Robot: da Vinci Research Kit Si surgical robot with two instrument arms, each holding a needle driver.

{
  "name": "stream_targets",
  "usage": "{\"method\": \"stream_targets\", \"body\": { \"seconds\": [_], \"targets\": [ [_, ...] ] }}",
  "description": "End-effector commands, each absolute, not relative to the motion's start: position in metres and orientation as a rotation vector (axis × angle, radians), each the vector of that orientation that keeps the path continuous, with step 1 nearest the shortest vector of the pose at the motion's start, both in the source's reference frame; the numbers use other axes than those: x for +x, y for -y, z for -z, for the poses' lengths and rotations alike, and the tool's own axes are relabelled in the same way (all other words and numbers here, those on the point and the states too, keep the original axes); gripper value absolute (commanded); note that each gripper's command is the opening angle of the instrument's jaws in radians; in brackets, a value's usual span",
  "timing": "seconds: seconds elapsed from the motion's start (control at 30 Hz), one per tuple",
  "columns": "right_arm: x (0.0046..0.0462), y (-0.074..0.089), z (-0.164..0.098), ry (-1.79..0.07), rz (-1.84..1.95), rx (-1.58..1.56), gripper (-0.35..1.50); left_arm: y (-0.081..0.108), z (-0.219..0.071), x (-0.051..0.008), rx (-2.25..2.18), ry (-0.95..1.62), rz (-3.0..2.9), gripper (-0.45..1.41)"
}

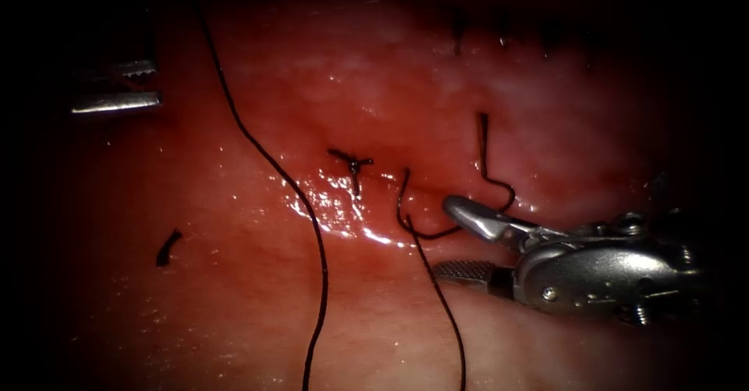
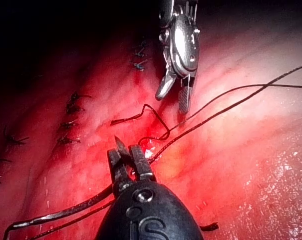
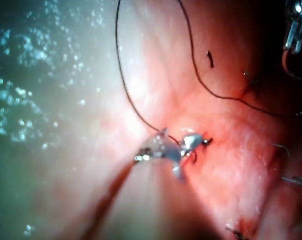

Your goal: Wound Closure

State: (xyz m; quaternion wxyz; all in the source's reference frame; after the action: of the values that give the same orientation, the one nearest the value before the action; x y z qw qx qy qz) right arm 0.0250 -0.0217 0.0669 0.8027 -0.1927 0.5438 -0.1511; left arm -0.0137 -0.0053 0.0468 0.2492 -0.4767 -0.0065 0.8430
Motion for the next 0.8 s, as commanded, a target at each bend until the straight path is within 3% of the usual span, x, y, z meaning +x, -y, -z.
{"method": "stream_targets", "body": {
  "seconds": [0.03,0.8],
  "targets": [
    [0.0253,0.0217,-0.068,-1.164,0.328,-0.417,1.18,0.0054,-0.0473,-0.0144,-1.3,0.017,-2.296,-0.45],
    [0.0286,0.0245,-0.0704,-1.191,0.322,-0.388,1.18,0.0054,-0.0473,-0.0143,-1.299,0.02,-2.298,-0.45]
  ]
}}
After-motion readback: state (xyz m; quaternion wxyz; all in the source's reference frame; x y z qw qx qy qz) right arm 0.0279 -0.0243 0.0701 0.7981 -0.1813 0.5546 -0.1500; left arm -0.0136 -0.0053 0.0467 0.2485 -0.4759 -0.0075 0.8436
